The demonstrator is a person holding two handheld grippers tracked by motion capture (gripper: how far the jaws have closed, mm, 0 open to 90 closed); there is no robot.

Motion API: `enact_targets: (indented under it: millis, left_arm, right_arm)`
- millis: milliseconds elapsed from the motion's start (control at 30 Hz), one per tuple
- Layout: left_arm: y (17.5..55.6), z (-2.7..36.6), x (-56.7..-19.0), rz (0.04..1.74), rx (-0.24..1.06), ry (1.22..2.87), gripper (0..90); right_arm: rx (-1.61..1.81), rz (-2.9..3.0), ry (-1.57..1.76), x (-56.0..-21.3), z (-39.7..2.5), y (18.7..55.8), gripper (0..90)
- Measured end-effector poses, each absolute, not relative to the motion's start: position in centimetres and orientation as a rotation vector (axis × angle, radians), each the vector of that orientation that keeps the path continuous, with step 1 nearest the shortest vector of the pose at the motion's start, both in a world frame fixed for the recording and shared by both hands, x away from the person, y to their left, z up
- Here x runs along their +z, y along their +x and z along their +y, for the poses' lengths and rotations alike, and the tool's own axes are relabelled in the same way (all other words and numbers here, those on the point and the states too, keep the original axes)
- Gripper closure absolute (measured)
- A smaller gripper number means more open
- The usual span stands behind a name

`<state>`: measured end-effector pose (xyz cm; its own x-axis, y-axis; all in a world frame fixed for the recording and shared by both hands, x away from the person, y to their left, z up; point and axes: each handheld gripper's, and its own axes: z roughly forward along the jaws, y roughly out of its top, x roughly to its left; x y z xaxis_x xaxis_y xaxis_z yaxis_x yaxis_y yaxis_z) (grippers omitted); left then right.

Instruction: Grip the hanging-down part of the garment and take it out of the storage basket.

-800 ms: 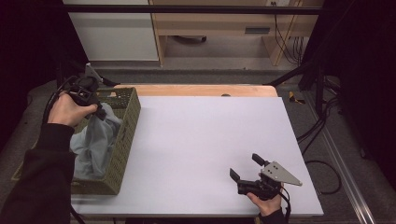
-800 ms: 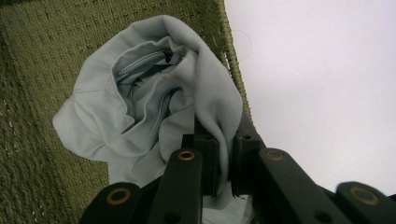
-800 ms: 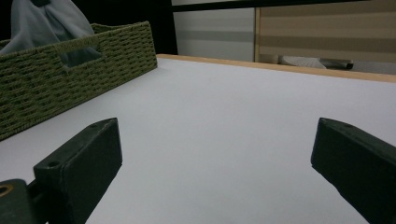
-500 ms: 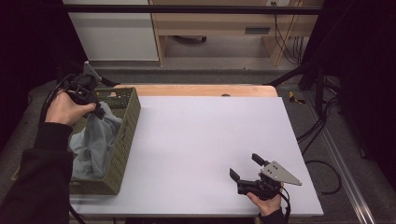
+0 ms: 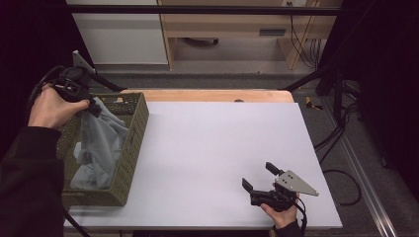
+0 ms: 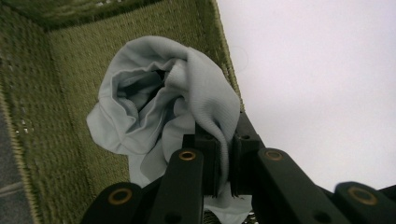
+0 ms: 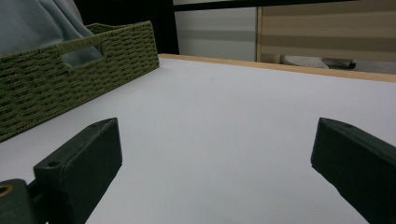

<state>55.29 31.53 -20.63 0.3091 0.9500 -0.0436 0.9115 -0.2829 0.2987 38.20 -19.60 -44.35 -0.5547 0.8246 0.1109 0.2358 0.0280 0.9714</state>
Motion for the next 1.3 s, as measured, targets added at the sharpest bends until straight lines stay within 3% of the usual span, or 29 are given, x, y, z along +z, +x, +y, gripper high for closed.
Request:
enact_targets:
  millis: [733, 1300]
  left_arm:
    - [53.9, 30.7, -14.9, 1.648, 0.31, 2.291, 83.8]
    - [53.7, 30.3, -13.0, 1.647, 0.342, 2.291, 83.8]
  right_arm:
    - [1.591, 1.851, 1.061, -44.0, -18.3, 38.6, 2.2]
    - [1.726, 1.943, 0.896, -39.9, -10.3, 41.8, 2.4]
